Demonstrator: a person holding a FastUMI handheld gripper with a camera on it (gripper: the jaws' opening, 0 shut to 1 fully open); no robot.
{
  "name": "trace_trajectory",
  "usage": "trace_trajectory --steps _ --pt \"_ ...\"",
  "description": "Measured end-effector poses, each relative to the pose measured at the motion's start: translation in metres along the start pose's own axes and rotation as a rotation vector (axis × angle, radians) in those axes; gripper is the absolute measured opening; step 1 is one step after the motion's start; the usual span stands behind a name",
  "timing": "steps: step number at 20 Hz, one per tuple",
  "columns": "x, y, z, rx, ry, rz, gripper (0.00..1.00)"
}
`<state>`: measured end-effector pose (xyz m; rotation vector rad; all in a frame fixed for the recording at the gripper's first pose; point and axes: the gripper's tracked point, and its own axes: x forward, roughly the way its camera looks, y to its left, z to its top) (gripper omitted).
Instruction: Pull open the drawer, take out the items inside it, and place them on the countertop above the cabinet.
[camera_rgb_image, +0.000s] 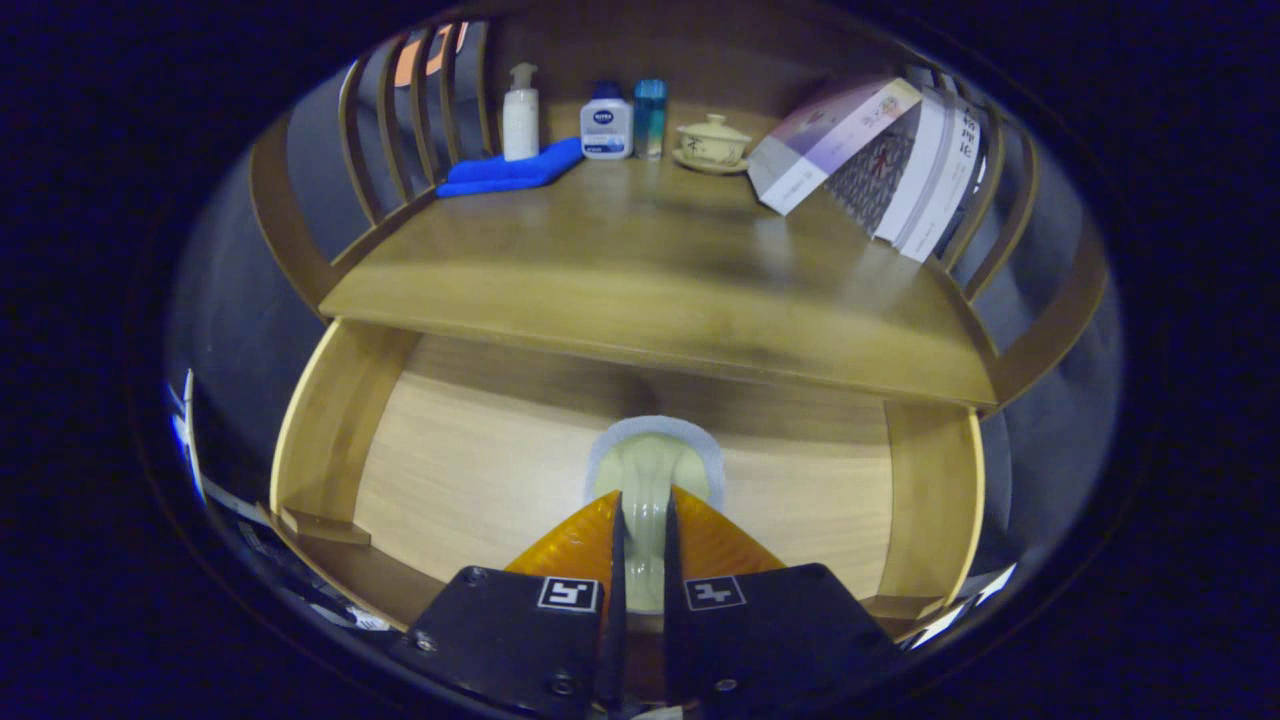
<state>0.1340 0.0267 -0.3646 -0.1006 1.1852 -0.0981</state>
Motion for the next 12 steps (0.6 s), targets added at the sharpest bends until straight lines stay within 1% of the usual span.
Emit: trace_trajectory --steps 3,8,12 --pt "-0.022 0.0 0.006 0.008 -0.013 0.028 0.18" --pt "-0.056 -0.004 0.034 0.018 -0.079 0.043 0.18" --pt "-0.06 -0.01 0.064 0.024 -0.102 0.027 0.18"
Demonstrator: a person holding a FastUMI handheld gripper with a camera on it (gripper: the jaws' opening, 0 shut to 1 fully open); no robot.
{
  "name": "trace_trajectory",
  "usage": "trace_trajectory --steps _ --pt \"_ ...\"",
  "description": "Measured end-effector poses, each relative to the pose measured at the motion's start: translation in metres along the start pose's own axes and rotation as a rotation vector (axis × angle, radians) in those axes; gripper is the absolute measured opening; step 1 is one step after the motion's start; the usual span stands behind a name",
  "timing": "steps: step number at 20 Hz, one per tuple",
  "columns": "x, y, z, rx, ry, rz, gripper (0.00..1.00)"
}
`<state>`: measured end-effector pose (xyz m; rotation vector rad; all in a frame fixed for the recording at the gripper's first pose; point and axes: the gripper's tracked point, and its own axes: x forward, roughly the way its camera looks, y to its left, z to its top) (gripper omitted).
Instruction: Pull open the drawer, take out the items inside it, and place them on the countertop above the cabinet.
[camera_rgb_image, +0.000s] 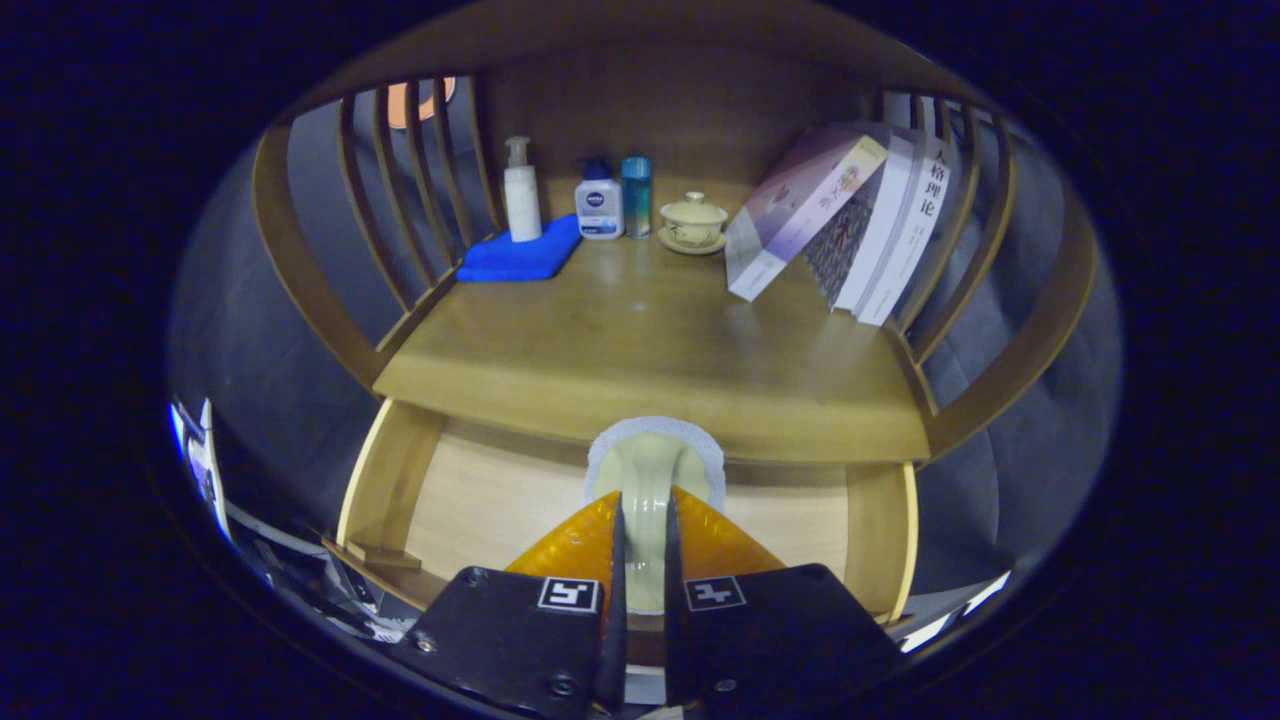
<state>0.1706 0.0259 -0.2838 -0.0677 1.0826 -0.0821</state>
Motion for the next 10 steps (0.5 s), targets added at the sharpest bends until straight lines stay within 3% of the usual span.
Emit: trace_trajectory --steps 4,10 --pt "0.015 -0.004 0.038 -0.009 -0.012 -0.027 0.18" --pt "0.044 0.0 0.1 0.042 -0.023 0.004 0.18"
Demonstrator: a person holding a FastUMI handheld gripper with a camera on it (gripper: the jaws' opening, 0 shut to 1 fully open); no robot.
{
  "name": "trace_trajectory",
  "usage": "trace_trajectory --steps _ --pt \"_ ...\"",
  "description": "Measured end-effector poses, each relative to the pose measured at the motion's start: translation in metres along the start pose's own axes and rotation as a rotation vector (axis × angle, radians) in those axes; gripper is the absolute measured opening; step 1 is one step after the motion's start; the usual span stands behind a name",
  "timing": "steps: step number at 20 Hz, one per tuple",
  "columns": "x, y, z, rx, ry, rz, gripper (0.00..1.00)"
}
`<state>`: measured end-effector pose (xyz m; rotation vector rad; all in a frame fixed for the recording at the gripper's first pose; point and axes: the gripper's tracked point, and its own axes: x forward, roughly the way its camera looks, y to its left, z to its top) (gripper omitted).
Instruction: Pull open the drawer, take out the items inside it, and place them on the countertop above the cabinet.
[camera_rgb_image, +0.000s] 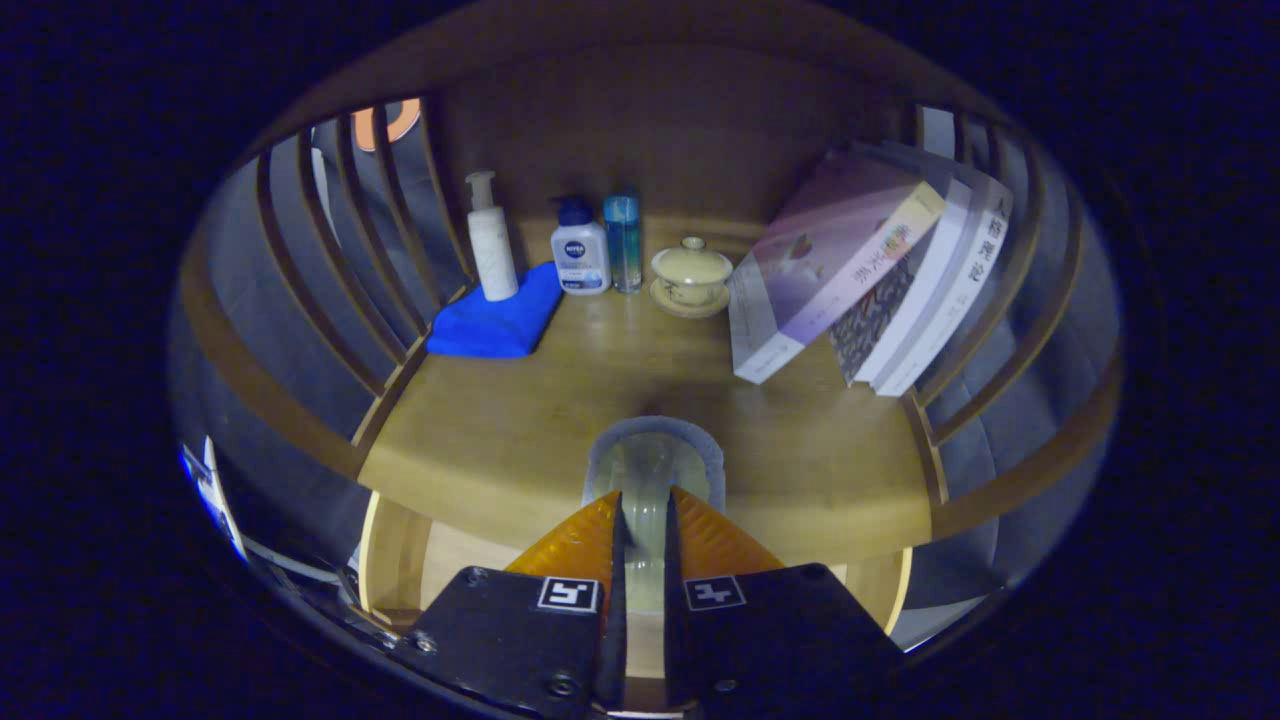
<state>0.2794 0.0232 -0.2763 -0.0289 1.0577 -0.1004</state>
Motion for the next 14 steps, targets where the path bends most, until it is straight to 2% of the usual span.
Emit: trace_trajectory --steps 5,10,14 --pt "0.033 0.001 0.028 -0.026 0.014 -0.021 0.18" --pt "0.064 -0.001 0.032 -0.044 0.061 -0.061 0.18" --pt "0.074 -0.002 0.039 -0.059 0.047 -0.098 0.18"
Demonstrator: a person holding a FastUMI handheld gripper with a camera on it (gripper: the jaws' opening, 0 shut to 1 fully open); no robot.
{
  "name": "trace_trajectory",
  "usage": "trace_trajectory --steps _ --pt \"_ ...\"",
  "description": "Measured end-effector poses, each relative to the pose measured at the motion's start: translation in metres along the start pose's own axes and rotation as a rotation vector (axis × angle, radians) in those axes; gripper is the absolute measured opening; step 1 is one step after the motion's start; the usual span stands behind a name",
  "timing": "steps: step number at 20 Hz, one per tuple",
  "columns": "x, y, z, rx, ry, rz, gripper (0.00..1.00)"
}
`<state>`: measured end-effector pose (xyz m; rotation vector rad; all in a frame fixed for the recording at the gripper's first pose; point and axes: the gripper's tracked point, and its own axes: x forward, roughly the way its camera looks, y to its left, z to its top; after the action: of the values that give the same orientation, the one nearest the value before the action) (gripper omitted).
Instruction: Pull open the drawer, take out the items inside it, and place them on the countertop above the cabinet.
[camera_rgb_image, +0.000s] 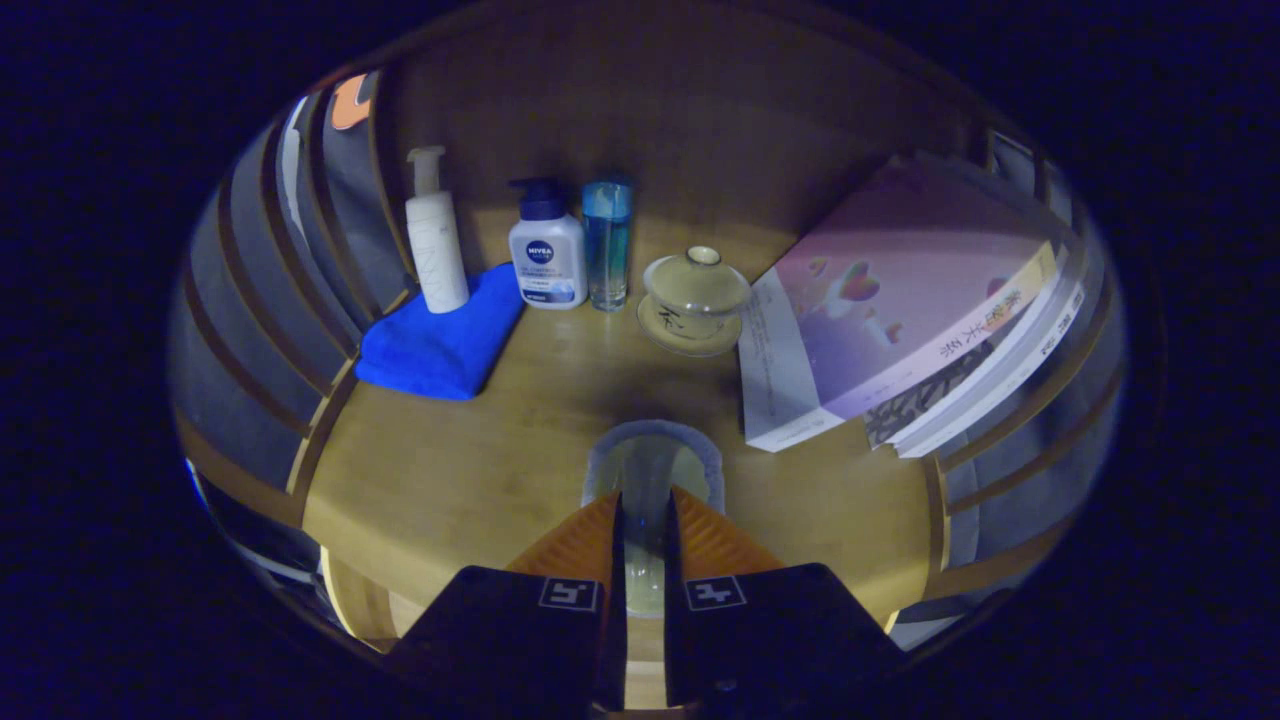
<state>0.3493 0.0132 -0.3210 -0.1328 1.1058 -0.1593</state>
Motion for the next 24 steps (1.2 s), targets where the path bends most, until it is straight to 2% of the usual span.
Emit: trace_trajectory --steps 1,4,7,10,13,19,22,24 --pt "0.003 -0.001 0.0 0.004 -0.005 -0.01 0.18" --pt "0.012 0.001 -0.001 0.068 -0.019 0.003 0.27" --pt "-0.002 0.0 -0.009 0.101 -0.004 0.046 0.38" --pt "-0.032 -0.002 -0.009 0.118 -0.056 0.075 0.49" --pt "-0.066 -0.001 -0.016 0.108 -0.117 0.092 0.53" --pt "-0.12 0.011 -0.079 0.049 -0.146 0.194 0.7" --pt "-0.148 0.019 -0.112 0.03 -0.181 0.267 0.69" --pt "-0.166 0.017 -0.131 0.026 -0.231 0.282 0.69"
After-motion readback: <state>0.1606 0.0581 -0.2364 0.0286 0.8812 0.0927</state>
